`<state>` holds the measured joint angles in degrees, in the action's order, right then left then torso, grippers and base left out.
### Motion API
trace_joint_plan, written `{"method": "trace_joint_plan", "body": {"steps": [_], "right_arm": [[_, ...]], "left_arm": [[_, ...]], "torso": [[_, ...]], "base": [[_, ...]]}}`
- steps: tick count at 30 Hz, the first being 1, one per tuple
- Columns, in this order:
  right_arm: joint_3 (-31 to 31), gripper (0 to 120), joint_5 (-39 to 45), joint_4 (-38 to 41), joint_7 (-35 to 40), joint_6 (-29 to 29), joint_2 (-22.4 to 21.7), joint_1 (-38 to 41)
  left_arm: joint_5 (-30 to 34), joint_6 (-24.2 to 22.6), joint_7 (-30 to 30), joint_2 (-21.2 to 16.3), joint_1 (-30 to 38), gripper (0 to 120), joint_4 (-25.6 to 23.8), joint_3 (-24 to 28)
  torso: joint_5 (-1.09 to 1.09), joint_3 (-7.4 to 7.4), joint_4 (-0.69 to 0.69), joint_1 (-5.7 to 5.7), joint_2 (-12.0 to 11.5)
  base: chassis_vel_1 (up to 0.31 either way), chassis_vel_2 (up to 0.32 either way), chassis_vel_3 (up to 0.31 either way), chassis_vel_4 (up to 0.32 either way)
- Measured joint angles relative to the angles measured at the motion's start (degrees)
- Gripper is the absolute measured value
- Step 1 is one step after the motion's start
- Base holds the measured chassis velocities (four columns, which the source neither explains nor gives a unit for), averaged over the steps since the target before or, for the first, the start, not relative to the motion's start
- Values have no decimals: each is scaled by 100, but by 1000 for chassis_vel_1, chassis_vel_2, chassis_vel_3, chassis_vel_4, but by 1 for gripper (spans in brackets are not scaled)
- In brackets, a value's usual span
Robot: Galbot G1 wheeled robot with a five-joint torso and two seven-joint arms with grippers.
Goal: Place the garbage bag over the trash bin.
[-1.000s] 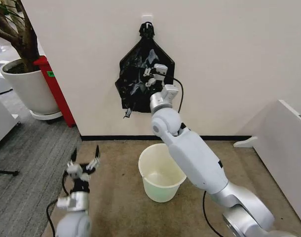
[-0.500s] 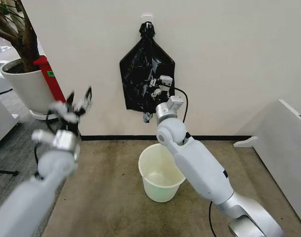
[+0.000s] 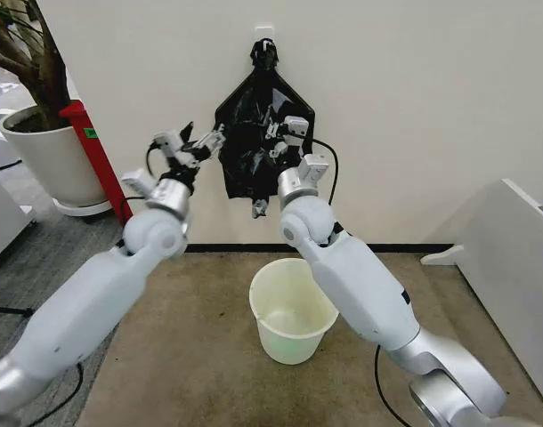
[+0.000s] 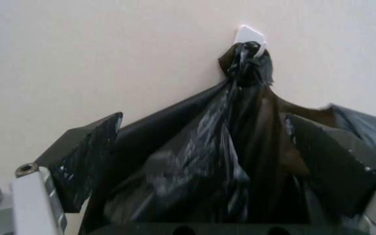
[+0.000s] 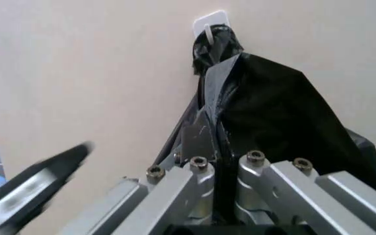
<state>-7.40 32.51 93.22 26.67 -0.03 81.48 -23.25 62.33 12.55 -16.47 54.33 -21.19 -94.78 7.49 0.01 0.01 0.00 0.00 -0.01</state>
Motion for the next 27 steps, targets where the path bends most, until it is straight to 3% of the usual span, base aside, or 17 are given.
{"method": "trace_joint_plan", "body": {"steps": [8,17,27], "right_arm": [[4,0,-4,27,-6,2,27,-41],[64,0,-11,95,-16,4,9,-124],[106,0,-44,96,-60,27,9,-149]], "left_arm": [[-171,-1,-40,773,766,98,952,544],[-618,-144,-297,1490,868,99,1772,635],[-970,-502,-518,1656,877,98,2004,761]], "torso": [[0,-1,-1,0,0],[-1,-1,1,0,0],[-1,-1,1,0,0]], "base": [[0,0,0,0],[0,0,0,0],[0,0,0,0]]}}
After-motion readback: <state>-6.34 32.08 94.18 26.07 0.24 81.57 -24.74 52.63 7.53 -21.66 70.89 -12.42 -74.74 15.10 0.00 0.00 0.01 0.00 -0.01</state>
